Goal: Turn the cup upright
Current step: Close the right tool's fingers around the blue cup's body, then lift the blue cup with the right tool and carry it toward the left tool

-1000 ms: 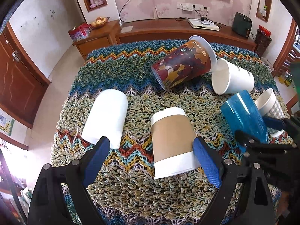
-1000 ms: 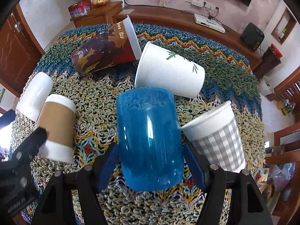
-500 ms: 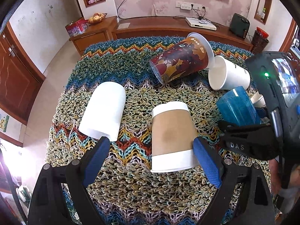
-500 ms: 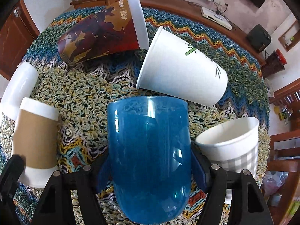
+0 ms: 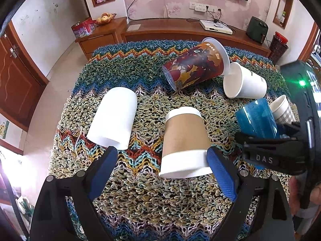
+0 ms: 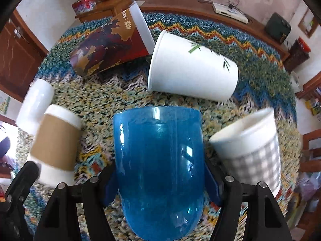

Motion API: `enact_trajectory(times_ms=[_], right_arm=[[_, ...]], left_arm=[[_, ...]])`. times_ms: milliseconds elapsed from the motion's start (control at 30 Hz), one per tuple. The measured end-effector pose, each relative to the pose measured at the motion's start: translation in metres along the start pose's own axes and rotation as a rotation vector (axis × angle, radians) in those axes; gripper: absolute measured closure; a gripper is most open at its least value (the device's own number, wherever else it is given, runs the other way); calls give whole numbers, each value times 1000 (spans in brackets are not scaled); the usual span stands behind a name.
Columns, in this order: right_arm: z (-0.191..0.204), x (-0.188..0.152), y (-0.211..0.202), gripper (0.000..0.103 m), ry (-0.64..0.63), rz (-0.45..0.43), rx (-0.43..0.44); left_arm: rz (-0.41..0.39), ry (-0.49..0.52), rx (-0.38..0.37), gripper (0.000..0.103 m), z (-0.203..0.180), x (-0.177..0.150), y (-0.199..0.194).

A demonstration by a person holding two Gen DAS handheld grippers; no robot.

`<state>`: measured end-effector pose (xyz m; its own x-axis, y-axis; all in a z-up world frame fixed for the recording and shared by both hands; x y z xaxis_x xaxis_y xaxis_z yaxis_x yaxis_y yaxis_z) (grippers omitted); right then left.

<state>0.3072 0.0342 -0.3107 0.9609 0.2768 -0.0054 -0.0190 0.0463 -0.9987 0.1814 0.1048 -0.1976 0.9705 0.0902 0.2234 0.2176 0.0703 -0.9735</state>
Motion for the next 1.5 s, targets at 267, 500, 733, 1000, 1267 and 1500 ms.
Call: enact_trajectory(times_ms=[267, 500, 733, 1000, 1267, 1500], right_arm=[[18, -51, -9, 31, 16, -15, 100], [32, -102, -17, 31, 55, -10, 178], [50, -149, -25, 31, 140, 20, 229], [74, -190, -13, 31, 173, 8, 204], [79, -211, -2, 31, 194, -15, 167], [83, -211, -1, 31, 218, 0, 207]], left_arm=[[-3, -7, -5, 11, 2, -12, -14], [-11, -9, -11, 11, 6, -27, -31], [-3, 1, -12, 11, 10, -53, -45], [84, 59, -45, 11, 6, -95, -38], [222, 70, -238, 11, -4, -119, -24], [288, 104, -325, 11, -17, -132, -17]])
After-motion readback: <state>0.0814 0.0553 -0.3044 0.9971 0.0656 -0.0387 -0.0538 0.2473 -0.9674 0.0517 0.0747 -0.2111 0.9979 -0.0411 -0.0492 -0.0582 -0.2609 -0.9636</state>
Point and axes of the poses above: each gripper's, at about its wrist camera, not at the fingertips, and y roughly the way its jaws point, z to its left, x to its top, the point moved 9 cm from there along y, roughly the way its jaws point, and after that the axes turned 15 degrees about z, right-handed, at the moved point
